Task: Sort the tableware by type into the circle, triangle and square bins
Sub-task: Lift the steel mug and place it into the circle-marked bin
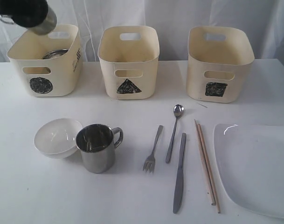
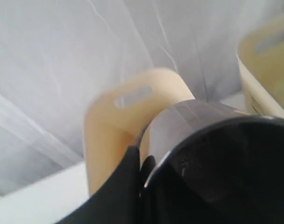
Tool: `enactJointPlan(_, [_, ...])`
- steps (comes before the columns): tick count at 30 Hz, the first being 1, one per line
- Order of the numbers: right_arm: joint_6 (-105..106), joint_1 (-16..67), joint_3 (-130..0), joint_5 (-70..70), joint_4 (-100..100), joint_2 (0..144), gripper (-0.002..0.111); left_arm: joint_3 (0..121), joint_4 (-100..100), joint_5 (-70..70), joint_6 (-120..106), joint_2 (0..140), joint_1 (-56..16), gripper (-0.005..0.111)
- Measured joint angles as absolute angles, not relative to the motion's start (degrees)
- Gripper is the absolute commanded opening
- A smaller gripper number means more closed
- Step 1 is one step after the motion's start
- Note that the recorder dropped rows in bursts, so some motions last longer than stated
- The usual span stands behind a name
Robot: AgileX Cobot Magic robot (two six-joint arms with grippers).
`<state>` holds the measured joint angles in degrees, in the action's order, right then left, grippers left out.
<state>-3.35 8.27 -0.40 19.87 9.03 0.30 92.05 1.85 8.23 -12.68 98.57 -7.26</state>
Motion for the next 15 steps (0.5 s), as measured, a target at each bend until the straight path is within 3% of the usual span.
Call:
enactJointPlan(6, [-3.4,8.3,-0.4,19.9,9.0,0.3,0.000,101.5,2.5,-2.8,-13.8,109.4,-3.1,0.000])
enactJointPlan(15, [-3.4,8.3,-0.4,19.9,9.0,0.3,0.000,107.9,2.7,-4.1,-12.8,123.3,-1.7,0.000])
